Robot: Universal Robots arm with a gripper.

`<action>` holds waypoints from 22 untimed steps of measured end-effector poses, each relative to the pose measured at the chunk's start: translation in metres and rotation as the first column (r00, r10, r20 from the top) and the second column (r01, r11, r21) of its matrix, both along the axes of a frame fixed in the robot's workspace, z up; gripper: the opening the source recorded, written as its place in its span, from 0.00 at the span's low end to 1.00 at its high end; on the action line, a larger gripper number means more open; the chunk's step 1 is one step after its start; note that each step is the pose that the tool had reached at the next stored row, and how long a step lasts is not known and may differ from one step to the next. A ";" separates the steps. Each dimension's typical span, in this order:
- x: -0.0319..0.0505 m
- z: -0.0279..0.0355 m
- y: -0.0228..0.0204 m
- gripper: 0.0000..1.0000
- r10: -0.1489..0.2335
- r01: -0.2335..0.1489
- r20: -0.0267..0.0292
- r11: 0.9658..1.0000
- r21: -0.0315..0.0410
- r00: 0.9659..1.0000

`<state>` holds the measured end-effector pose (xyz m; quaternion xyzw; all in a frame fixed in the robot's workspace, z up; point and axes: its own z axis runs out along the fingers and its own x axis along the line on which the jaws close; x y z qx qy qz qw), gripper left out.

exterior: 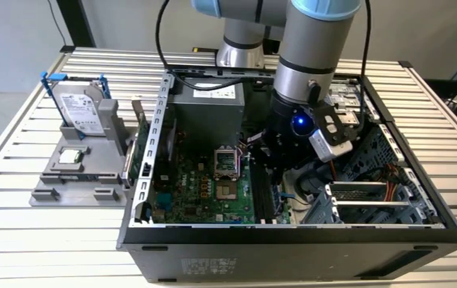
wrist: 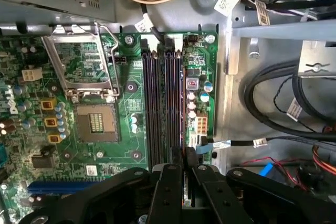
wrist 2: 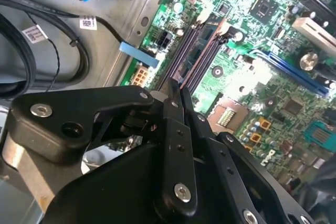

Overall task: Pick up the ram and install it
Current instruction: 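Insert the ram into the slot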

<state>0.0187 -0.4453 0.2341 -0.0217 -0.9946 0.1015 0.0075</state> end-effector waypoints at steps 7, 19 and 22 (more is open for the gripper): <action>0.0050 -0.0071 0.0017 0.00 0.002 -0.002 0.000 1.000 0.000 1.000; 0.0041 -0.0089 0.0064 0.00 0.006 -0.006 0.000 1.000 0.005 1.000; 0.0011 -0.0089 0.0063 0.00 0.008 -0.008 0.000 1.000 0.005 1.000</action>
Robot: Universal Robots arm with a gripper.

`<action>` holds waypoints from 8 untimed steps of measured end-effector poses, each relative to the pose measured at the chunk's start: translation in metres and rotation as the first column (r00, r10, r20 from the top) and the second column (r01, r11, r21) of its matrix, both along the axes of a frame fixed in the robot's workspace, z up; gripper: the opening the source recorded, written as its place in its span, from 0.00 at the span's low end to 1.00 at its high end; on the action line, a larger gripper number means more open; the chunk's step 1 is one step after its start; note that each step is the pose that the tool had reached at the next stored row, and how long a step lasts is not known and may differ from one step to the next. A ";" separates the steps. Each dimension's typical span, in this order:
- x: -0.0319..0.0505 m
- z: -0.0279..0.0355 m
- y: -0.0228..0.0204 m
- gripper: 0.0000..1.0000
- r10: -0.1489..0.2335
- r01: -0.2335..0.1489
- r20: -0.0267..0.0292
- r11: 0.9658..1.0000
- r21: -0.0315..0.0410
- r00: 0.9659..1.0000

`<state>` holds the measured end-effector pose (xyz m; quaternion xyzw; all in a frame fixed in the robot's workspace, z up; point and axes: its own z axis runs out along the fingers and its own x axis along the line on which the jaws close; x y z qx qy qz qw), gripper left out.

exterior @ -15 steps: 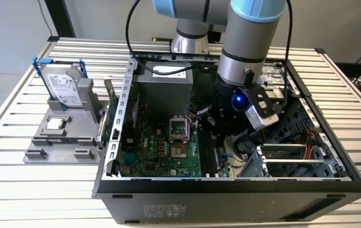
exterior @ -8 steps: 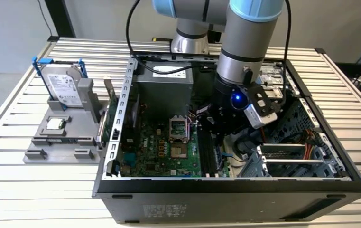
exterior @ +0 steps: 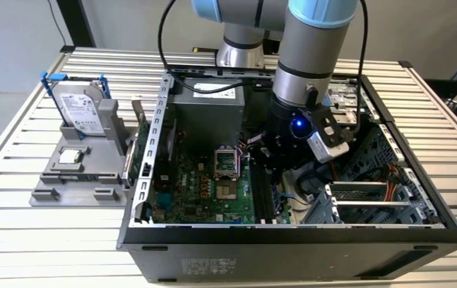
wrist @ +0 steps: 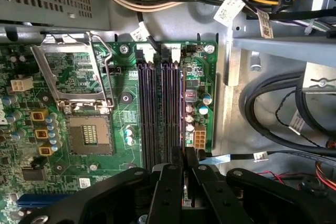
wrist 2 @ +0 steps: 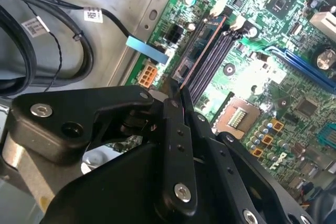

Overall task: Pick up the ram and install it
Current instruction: 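Insert the ram into the slot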

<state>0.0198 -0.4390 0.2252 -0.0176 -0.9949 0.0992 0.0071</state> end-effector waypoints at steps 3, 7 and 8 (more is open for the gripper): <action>-0.0001 -0.0012 0.0001 0.00 0.001 -0.001 0.000 1.000 0.000 1.000; -0.0001 -0.0022 0.0000 0.00 0.002 -0.002 -0.001 1.000 0.000 1.000; -0.0001 -0.0022 0.0000 0.00 0.003 -0.003 -0.001 1.000 0.000 1.000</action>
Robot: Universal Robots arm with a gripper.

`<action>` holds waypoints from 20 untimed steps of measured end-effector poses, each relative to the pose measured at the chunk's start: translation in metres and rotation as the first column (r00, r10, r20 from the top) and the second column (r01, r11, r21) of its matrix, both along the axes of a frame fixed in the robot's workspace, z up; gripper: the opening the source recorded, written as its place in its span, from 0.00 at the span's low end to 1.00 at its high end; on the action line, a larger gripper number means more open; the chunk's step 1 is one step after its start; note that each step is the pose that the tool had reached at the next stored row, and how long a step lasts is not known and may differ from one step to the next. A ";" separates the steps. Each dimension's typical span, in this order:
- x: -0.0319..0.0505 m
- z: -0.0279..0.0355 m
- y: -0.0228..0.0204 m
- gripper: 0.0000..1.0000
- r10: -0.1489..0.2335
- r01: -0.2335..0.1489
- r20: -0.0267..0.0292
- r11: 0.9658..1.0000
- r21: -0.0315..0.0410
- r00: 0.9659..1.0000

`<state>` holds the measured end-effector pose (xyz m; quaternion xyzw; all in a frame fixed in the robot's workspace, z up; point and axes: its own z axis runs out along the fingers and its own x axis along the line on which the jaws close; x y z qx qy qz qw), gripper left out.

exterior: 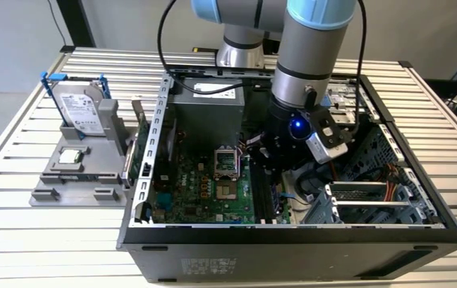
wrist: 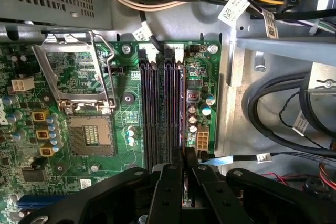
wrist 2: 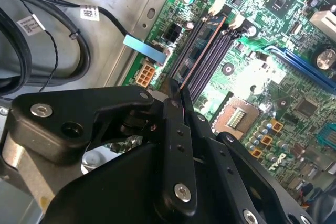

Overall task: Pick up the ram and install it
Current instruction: 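Insert the ram into the slot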

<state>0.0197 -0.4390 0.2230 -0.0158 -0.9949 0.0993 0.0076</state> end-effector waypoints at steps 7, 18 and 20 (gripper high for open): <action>-0.0020 -0.0001 -0.0001 0.00 0.006 -0.006 0.000 1.000 0.000 1.000; -0.0008 -0.0008 -0.0007 0.00 0.007 -0.007 0.000 1.000 0.000 1.000; -0.0008 -0.0017 -0.0007 0.00 0.007 -0.007 -0.001 1.000 0.000 1.000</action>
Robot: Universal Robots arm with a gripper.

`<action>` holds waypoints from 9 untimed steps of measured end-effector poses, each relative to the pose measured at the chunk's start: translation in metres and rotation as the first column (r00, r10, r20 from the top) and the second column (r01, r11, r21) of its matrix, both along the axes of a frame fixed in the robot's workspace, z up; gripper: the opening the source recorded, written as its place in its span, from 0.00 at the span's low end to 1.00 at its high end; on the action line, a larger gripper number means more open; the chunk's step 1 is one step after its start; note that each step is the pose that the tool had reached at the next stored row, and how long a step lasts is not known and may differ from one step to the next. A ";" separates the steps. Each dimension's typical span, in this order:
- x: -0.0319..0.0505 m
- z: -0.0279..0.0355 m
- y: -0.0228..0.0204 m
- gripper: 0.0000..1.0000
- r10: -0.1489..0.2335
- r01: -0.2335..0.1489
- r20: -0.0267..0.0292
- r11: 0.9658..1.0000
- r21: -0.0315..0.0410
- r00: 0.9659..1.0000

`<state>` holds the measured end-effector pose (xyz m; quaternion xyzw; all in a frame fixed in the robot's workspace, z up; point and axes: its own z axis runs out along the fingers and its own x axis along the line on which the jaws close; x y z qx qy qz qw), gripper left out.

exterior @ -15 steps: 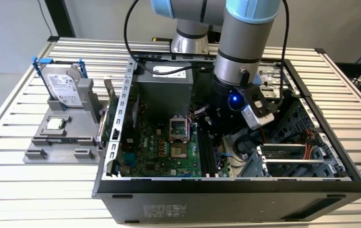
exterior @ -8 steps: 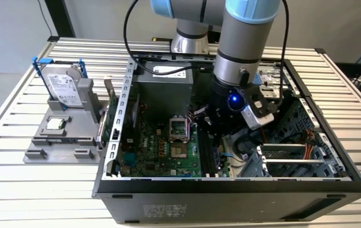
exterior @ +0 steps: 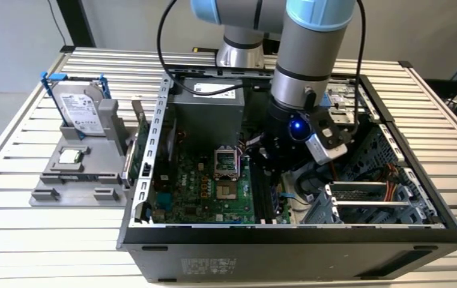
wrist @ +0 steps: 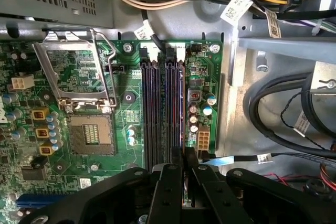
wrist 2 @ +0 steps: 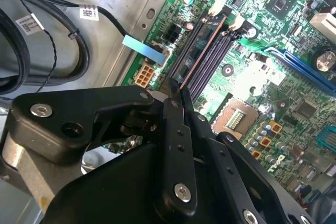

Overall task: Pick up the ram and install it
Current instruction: 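Insert the ram into the slot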

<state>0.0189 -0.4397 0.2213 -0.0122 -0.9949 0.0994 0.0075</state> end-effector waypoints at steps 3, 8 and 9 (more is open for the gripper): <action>0.0000 -0.0017 0.0000 0.00 0.000 0.000 -0.001 1.000 0.000 1.000; -0.0001 -0.0025 0.0000 0.00 0.000 0.000 -0.001 1.000 0.000 1.000; -0.0001 -0.0025 0.0000 0.00 0.000 0.000 -0.001 1.000 0.000 1.000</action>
